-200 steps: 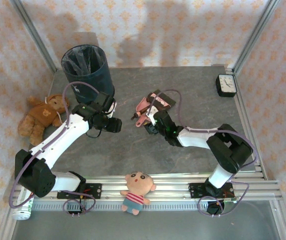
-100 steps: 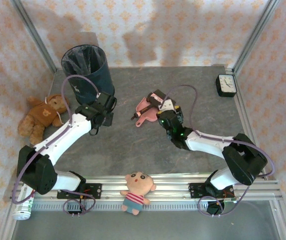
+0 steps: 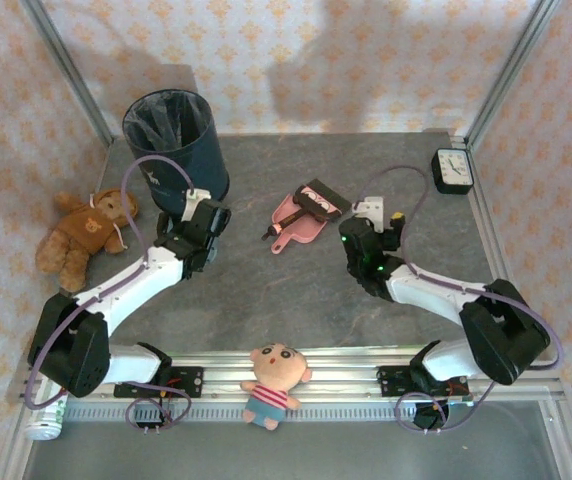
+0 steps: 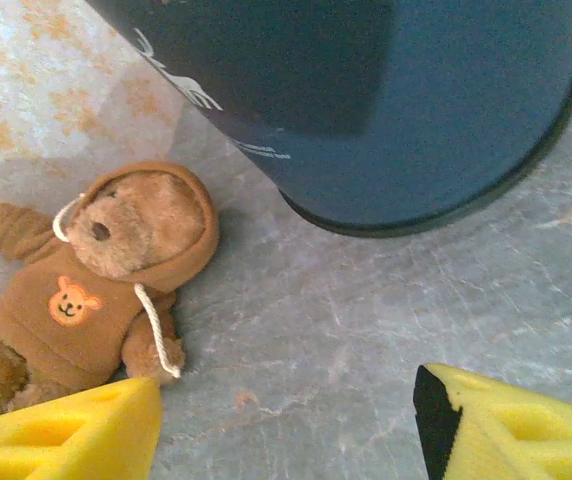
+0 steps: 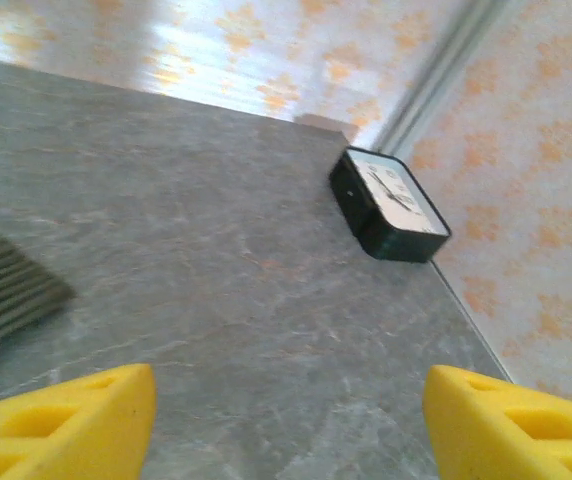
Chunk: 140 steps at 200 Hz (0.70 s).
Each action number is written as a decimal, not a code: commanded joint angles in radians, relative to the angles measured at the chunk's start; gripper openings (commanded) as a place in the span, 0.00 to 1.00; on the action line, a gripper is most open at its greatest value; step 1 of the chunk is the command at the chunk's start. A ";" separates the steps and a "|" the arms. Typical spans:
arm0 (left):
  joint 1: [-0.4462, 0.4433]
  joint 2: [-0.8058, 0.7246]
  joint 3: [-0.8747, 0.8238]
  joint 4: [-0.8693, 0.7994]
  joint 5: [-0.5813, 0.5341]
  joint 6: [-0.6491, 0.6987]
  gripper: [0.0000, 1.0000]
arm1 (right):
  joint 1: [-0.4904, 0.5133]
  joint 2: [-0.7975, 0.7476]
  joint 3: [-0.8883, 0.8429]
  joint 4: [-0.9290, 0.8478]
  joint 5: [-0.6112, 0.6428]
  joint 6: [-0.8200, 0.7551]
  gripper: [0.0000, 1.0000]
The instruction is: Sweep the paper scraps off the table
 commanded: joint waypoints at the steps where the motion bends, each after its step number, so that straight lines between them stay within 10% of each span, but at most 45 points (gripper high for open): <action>1: 0.019 -0.023 -0.056 0.202 -0.118 0.044 0.70 | -0.042 -0.046 -0.024 -0.035 0.057 0.042 0.70; 140: 0.185 0.041 -0.294 0.725 0.137 0.094 0.96 | -0.356 -0.252 -0.280 0.092 -0.232 0.161 0.85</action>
